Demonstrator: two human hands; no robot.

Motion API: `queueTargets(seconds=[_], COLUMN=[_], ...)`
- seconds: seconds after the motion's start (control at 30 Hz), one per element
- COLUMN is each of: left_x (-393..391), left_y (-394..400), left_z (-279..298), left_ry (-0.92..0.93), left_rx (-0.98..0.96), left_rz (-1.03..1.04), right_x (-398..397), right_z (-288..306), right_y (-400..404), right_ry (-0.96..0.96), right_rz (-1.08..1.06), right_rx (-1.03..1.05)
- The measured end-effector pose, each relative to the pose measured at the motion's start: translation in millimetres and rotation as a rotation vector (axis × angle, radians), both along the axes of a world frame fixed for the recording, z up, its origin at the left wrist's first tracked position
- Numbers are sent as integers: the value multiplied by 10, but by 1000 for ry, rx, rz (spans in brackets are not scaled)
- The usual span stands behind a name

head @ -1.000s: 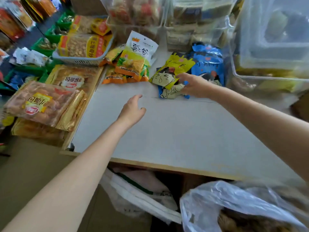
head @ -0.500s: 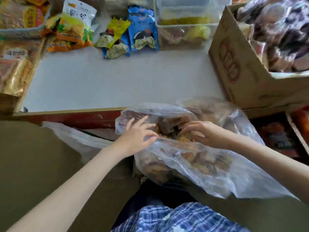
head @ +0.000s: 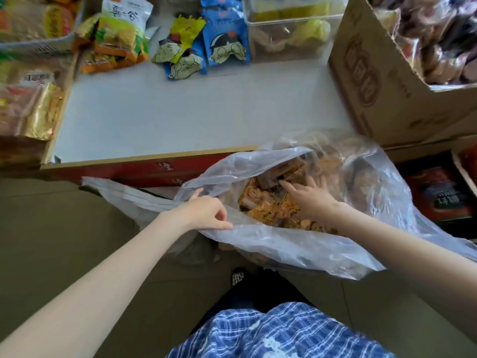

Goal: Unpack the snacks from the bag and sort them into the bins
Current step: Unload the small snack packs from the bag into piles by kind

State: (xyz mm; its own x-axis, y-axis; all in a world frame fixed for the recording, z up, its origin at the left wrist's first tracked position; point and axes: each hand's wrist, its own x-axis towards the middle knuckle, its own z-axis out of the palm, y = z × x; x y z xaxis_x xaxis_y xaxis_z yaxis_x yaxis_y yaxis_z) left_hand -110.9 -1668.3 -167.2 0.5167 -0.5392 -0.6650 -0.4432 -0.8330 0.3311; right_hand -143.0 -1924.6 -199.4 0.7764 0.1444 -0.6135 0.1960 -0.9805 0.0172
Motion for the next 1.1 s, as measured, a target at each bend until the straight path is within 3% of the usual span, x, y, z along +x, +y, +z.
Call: queueTargets(seconds=[0.1, 0.23, 0.43, 0.53, 0.6, 0.77, 0.9, 1.0, 1.03, 1.1], left_x=[31, 190, 481, 645, 750, 869, 923, 925, 917, 891], left_y=[32, -70, -413, -612, -727, -889, -840, -842, -856, -901], left_z=[25, 124, 298, 346, 333, 294, 278, 248, 238, 215], left_ry=[-152, -430, -732, -717, -609, -388, -368, -338, -326, -293], left_rx=[-144, -378, -351, -194, -104, -22, -23, -13, 2, 41], left_rz=[33, 62, 51, 20, 7, 67, 160, 168, 158, 122], right_x=[-61, 93, 658, 1048, 1297, 1799, 2070, 2084, 2043, 1796], right_z=[-2, 303, 854, 752, 593, 95, -123, -4, 89, 323], right_y=[19, -186, -562, -742, -814, -978, -1058, -1043, -1032, -990], right_ry=[-14, -270, -539, -523, -437, -291, -292, -348, -393, -385], right_rz=[44, -110, -707, -1067, -1261, -1550, -1444, -1317, -1212, -807], right_rx=[33, 410, 981, 1096, 1126, 1154, 1021, 1040, 1036, 911])
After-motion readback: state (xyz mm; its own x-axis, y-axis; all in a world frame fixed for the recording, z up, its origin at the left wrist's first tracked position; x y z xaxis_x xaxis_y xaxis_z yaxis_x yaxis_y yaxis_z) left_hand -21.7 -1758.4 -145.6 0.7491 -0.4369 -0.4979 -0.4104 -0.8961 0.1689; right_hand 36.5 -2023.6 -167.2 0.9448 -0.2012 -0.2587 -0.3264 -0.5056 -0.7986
